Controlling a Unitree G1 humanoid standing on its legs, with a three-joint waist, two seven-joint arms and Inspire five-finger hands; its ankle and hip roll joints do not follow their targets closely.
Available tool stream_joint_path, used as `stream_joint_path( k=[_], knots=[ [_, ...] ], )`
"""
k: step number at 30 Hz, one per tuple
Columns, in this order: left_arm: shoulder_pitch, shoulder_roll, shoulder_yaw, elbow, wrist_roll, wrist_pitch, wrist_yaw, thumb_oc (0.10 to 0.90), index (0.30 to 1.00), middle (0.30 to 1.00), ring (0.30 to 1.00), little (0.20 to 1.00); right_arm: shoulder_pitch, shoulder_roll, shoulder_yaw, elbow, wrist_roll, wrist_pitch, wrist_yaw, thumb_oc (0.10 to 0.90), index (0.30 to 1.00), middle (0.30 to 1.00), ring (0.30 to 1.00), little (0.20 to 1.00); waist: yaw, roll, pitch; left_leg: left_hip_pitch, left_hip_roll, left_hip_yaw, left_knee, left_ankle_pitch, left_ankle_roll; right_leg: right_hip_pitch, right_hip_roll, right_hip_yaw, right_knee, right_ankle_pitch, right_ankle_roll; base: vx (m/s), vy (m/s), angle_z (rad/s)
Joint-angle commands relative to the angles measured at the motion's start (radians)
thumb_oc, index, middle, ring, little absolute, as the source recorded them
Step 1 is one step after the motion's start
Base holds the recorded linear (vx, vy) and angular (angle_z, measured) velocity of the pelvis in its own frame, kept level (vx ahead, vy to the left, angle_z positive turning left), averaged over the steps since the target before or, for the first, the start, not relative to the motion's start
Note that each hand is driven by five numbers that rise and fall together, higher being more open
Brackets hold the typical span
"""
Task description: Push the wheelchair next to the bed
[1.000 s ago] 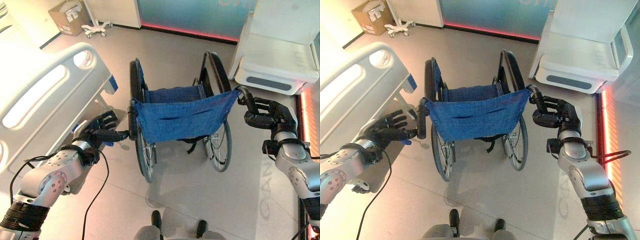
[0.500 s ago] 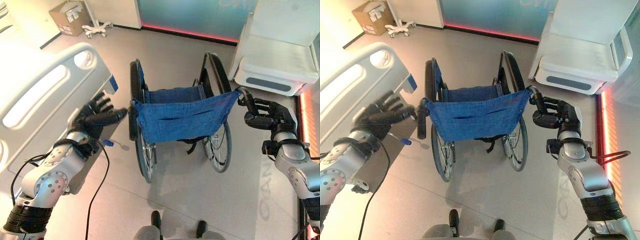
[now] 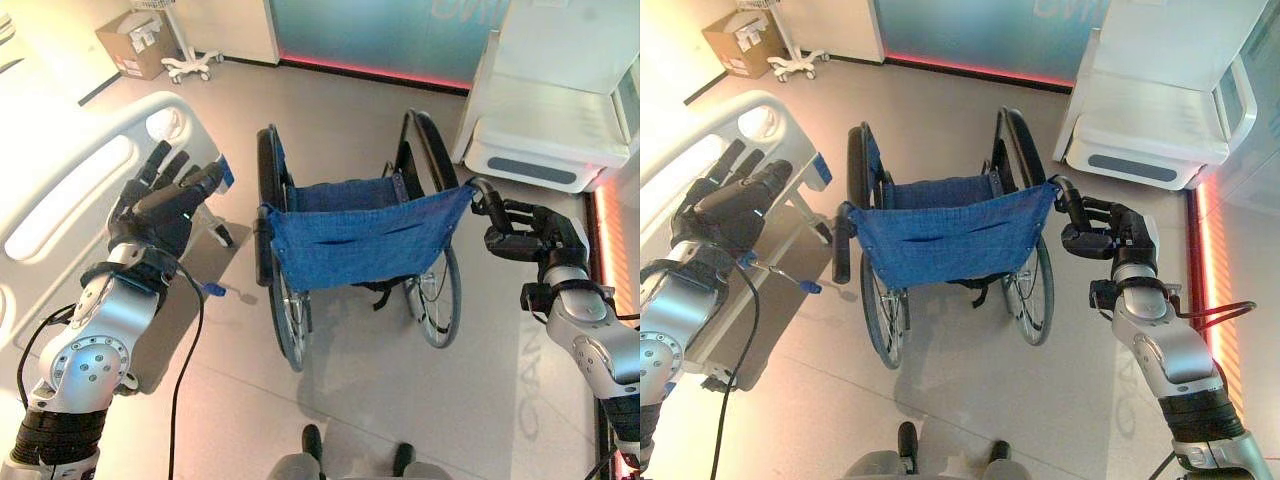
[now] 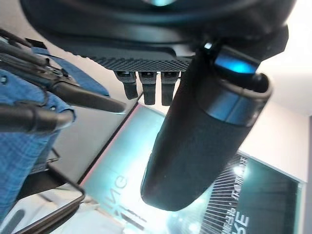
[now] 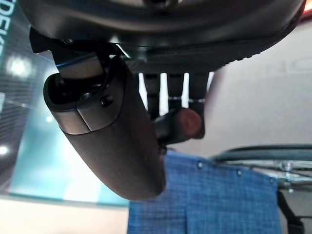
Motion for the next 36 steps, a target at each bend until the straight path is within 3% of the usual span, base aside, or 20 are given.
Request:
stream_joint_path(
  k=[1,5,11,16,29,34,35,36],
  knots=[
    [-0.079,0.029,0.017,-0.062,0.055,0.046,0.007,0.8,0.9,0.9,0.9,0.9,-0.092,-0.066,0.058,-0.152,-0.027,-0.067,0.012,0.4,0.3,0.3,0.3,0.3,0.001,-0.009,-0.09,0.06,0.005,0.018,0.003,-0.108,-0.056,-0.02,0.014,0.008,0.001,-0.013,-0.007,0.0,0.0,0.0],
    [-0.079,0.039,-0.004,-0.03,0.077,0.107,-0.009,0.8,0.9,0.9,0.9,0.9,-0.096,-0.073,0.065,-0.151,-0.021,-0.071,0.009,0.4,0.3,0.3,0.3,0.3,-0.003,-0.007,-0.09,0.062,0.005,0.022,0.003,-0.108,-0.055,-0.02,0.014,0.01,0.001,-0.012,-0.005,0.0,0.0,0.0],
    [-0.078,0.074,-0.04,0.008,0.148,0.25,-0.131,0.8,0.9,0.9,0.9,0.9,-0.093,-0.087,0.067,-0.145,-0.018,-0.093,0.01,0.4,0.3,0.3,0.3,0.3,-0.009,0.003,-0.08,0.061,0.007,0.032,0.003,-0.102,-0.055,-0.024,0.014,0.011,0.001,-0.009,-0.003,-0.01,0.0,0.0],
    [-0.079,0.111,-0.071,0.024,0.245,0.328,-0.244,0.8,0.9,0.9,0.9,0.9,-0.092,-0.099,0.065,-0.153,-0.011,-0.1,0.008,0.4,0.3,0.3,0.3,0.3,-0.013,0.01,-0.069,0.057,0.007,0.035,0.003,-0.097,-0.053,-0.031,0.014,0.015,0.001,-0.004,-0.001,-0.01,-0.001,0.0],
    [-0.077,0.15,-0.117,0.058,0.204,0.409,-0.28,0.8,0.9,0.9,0.9,0.9,-0.087,-0.105,0.081,-0.157,-0.013,-0.118,-0.007,0.4,0.3,0.3,0.3,0.3,-0.017,0.02,-0.056,0.057,0.009,0.043,0.003,-0.089,-0.054,-0.034,0.014,0.015,0.001,0.004,0.001,0.0,0.0,0.0],
    [-0.074,0.134,-0.132,0.07,0.154,0.406,-0.227,0.8,0.9,0.9,0.9,0.9,-0.089,-0.105,0.086,-0.147,-0.015,-0.129,-0.003,0.4,0.3,0.3,0.3,0.3,-0.019,0.019,-0.054,0.055,0.007,0.042,0.003,-0.09,-0.053,-0.036,0.014,0.019,0.001,0.005,0.003,0.0,0.0,0.0],
    [-0.076,0.135,-0.134,0.075,0.139,0.4,-0.217,0.742,0.813,0.813,0.813,0.813,-0.089,-0.107,0.087,-0.147,-0.013,-0.128,-0.003,0.4,0.3,0.3,0.3,0.3,-0.02,0.019,-0.055,0.056,0.006,0.042,0.003,-0.091,-0.053,-0.035,0.015,0.019,0.001,0.005,0.003,0.0,0.0,0.0],
    [-0.078,0.134,-0.136,0.077,0.131,0.397,-0.212,0.595,0.592,0.592,0.592,0.592,-0.09,-0.107,0.088,-0.147,-0.012,-0.126,-0.003,0.4,0.3,0.3,0.3,0.3,-0.02,0.018,-0.055,0.057,0.006,0.041,0.003,-0.091,-0.053,-0.034,0.015,0.019,0.001,0.006,0.003,0.0,0.0,0.0]
  ],
)
